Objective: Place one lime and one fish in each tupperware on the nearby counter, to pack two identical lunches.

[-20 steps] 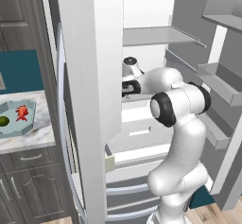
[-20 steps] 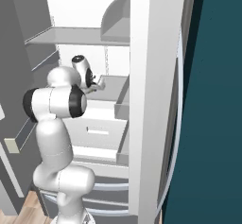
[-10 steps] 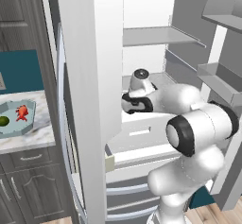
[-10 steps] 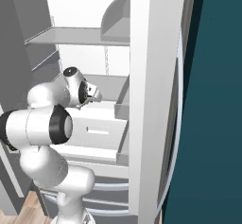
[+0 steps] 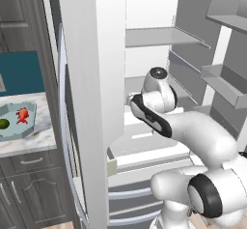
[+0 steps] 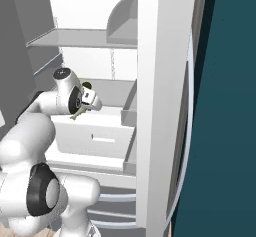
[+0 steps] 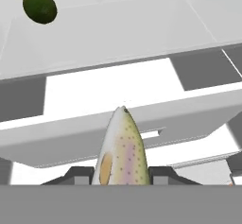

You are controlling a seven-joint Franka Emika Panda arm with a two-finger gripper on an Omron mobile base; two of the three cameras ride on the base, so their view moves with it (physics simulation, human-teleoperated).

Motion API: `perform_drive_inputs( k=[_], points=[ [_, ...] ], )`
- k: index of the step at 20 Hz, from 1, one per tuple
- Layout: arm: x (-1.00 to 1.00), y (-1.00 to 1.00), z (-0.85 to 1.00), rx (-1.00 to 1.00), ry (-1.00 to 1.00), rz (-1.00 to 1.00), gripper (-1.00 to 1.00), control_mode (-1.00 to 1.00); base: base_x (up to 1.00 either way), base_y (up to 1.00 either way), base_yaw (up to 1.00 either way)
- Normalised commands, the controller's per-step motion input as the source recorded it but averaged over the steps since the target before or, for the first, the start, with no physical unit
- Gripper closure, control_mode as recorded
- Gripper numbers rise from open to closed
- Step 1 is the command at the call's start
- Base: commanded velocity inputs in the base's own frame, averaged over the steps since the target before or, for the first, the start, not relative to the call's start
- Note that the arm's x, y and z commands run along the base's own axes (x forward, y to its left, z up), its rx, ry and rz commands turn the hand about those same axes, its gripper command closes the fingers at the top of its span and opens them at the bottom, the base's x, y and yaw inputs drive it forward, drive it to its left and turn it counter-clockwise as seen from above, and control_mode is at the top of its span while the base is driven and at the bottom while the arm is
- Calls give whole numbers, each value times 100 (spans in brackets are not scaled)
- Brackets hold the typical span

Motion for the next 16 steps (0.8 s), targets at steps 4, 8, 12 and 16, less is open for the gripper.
perform_drive_inputs(
  k=[4, 8, 12, 16],
  points=[
    [-77, -20, 56, 0, -5, 0, 100, -100, 0, 0, 0],
    [-78, -31, 54, 0, -5, 0, 100, -100, 0, 0, 0],
    [-74, -23, 49, 0, -1, 0, 100, -100, 0, 0, 0],
    [-68, -3, 51, 0, 0, 1, 100, -100, 0, 0, 0]
  ],
)
